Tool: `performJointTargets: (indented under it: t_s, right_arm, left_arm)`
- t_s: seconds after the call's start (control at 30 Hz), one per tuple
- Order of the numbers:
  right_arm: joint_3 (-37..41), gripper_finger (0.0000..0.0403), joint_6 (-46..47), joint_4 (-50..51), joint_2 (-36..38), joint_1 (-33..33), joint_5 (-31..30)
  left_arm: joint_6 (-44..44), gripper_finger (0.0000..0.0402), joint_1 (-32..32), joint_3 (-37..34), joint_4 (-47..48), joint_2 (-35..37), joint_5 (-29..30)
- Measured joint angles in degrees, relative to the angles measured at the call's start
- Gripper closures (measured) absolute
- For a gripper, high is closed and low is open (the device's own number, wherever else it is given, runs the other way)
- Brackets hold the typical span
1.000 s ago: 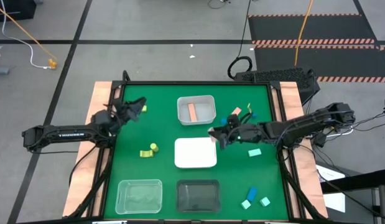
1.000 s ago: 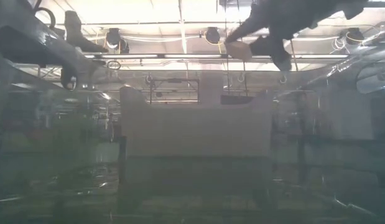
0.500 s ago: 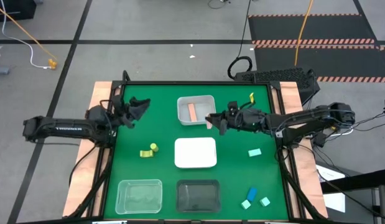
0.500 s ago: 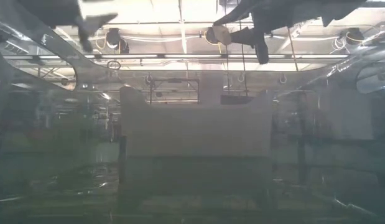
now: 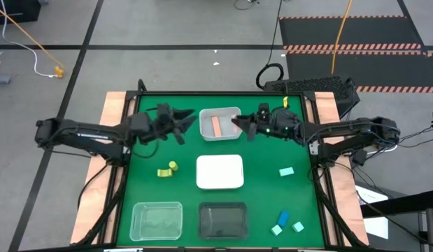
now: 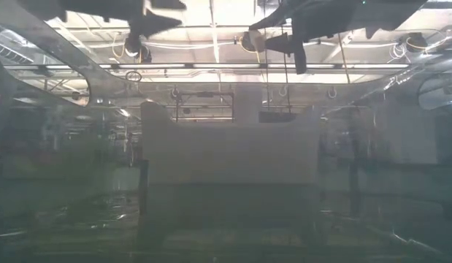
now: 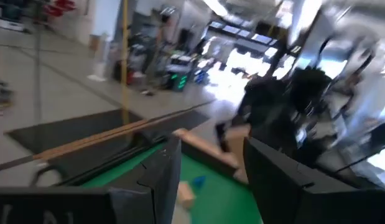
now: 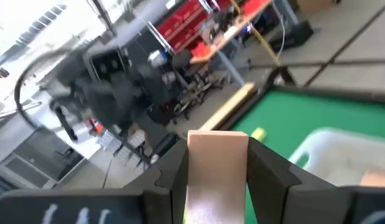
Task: Sort & place blocks by color
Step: Put the bottom brown block into the gray bin
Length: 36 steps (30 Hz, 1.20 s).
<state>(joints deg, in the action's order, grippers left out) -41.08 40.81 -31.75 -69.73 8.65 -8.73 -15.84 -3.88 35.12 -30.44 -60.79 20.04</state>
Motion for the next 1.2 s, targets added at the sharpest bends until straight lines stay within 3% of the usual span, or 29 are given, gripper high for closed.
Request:
performJointTargets:
  t_s: [0.23, 0.47, 0.73, 0.93, 1.2]
  right_arm:
    - [0.0, 0.0293, -1.1, -3.1, 0.0, 6.9, 3.3]
    - [0.0, 0.0293, -2.6, -7.3, 0.0, 12.3, 7.0]
    - [0.0, 0.0293, -5.7, -11.2, -3.9, 13.5, 7.8]
    - [-0.8, 0.0293, -4.2, -16.6, -9.0, 13.5, 13.2]
    - [-4.9, 0.0293, -11.8, -15.4, -13.2, 13.4, 13.4]
  left_arm:
    - [9.3, 0.0227, -0.1, 5.7, -1.7, -10.5, 1.2]
    - [20.2, 0.0227, -1.4, 12.1, -7.2, -15.9, 1.7]
    - [20.0, 0.0227, -2.5, 15.2, -8.5, -16.1, 2.3]
    - [17.6, 0.0227, -2.5, 15.3, -12.1, -16.1, 2.3]
    - [12.7, 0.0227, -2.5, 15.3, -13.1, -16.1, 2.2]
